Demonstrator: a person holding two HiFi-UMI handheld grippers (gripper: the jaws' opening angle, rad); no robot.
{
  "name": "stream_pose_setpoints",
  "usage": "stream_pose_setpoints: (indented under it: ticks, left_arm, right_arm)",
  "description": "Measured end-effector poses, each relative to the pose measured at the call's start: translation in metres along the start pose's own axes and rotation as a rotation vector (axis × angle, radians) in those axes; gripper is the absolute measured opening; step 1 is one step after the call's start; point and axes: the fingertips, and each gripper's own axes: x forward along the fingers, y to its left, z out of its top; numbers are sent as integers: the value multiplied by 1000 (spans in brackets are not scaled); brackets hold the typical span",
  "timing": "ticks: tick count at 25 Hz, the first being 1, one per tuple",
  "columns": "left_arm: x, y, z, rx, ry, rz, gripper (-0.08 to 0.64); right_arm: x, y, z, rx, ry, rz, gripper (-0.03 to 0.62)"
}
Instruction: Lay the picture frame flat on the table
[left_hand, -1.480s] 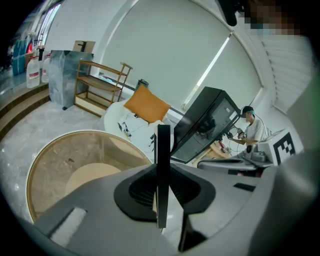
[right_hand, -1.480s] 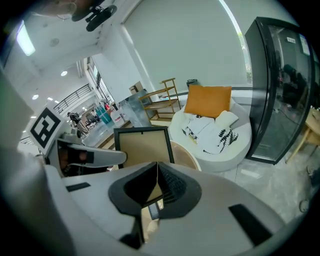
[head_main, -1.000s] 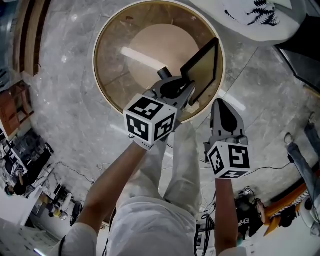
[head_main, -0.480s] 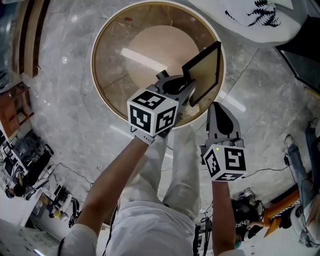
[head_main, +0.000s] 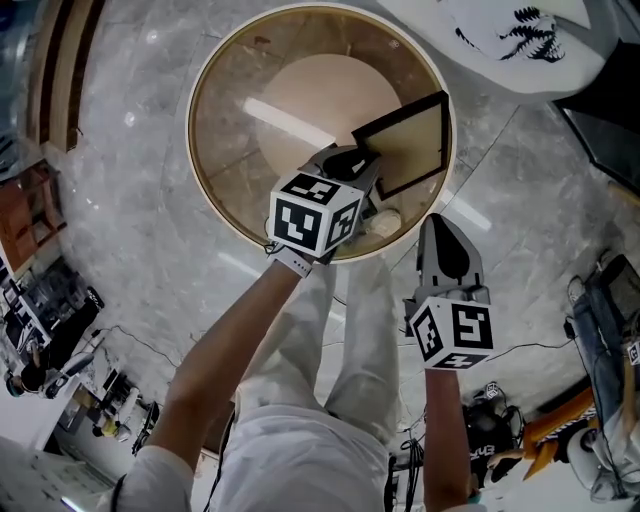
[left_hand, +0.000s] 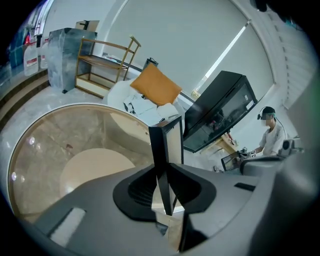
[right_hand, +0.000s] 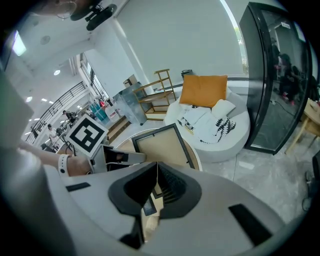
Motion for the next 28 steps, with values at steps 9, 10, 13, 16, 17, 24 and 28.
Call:
stream_pose_setpoints:
  ticks: [9, 10, 13, 16, 17, 24, 28]
  left_arm:
    - [15, 24, -3, -86, 6, 37, 95]
    - [18, 26, -3, -103, 5, 39, 97]
    - [24, 36, -4, -195, 1, 41, 100]
    - [30, 48, -9, -278, 8, 37, 106]
    - [31, 51, -11, -299, 11, 34, 107]
    - [41, 74, -24, -350, 48, 93, 115]
    - [48, 83, -29, -361, 61, 108, 115]
  right_arm:
    - [0, 6, -6, 5, 6, 7, 6]
    - [0, 6, -6, 6, 6, 7, 6]
    - [1, 7, -5, 6, 6, 9, 6]
    - [3, 5, -4, 5, 8, 6, 6]
    - [3, 5, -4, 5, 8, 5, 6]
    - [7, 7, -8, 3, 14, 11, 6]
    - [9, 6, -10, 6, 17, 14, 8]
